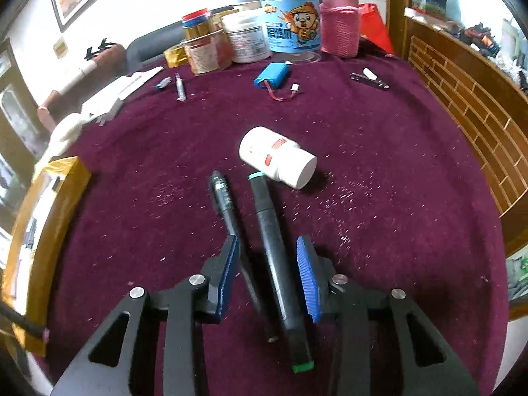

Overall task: Organize rigid objects
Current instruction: 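Grasp a green-capped black marker with the right gripper while the left gripper lifts its marker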

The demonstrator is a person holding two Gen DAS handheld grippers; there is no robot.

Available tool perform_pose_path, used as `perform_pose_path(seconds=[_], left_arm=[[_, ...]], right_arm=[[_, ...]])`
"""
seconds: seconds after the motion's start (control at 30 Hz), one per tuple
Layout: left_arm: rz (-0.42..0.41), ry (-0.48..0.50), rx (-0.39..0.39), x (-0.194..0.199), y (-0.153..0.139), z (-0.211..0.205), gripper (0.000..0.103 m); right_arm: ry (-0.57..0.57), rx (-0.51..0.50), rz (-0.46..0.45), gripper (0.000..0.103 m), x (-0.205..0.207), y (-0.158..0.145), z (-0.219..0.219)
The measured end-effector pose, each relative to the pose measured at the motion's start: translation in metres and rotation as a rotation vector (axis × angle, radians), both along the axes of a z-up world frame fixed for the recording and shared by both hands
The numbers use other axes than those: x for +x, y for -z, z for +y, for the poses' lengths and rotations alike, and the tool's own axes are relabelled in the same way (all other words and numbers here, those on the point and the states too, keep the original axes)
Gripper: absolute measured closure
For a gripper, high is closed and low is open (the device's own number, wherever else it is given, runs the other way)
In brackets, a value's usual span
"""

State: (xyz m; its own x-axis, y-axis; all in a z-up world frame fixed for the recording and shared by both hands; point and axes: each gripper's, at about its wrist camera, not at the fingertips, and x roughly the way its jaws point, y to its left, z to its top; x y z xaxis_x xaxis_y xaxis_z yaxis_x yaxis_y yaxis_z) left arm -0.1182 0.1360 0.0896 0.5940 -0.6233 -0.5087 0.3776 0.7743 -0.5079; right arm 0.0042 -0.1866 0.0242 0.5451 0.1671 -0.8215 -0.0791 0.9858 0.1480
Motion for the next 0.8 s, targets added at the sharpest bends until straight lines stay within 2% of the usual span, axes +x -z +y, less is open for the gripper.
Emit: perform_pose_path(seconds=[0.1, 0.17, 0.23, 0.37, 0.5, 0.67, 0.8], left_arm=[[0.005, 0.001, 0.004, -0.002, 0.002, 0.000, 0.091], [0.007, -0.001, 0.002, -0.004, 0.002, 0.000, 0.091], [0.008, -0.004, 0.004, -0.004, 0.002, 0.002, 0.091], [0.008, -0.010, 0.005, -0.006, 0.001, 0.006, 0.091], [0.017, -0.019, 0.006, -0.005, 0.003, 0.009, 0.091], [0.022, -0.028, 0.008, -0.008, 0.003, 0.010, 0.091], [-0.002, -0.030, 0.011, -0.017, -0.004, 0.011, 0.091]], right_arm=[[0.017, -0.066, -0.023, 0.075, 0.005, 0.003, 0.005], [0.016, -0.111, -0.006, 0.078, 0.010, 0.009, 0.010], [0.003, -0.134, -0.040, 0.088, 0.010, 0.010, 0.014], [0.004, -0.067, -0.028, 0.090, 0.003, 0.005, 0.011], [-0.012, -0.001, -0.071, 0.090, -0.016, -0.016, 0.012], [-0.079, 0.088, -0.113, 0.090, -0.039, -0.046, 0.026], [-0.144, 0.109, -0.131, 0.090, -0.050, -0.058, 0.051]])
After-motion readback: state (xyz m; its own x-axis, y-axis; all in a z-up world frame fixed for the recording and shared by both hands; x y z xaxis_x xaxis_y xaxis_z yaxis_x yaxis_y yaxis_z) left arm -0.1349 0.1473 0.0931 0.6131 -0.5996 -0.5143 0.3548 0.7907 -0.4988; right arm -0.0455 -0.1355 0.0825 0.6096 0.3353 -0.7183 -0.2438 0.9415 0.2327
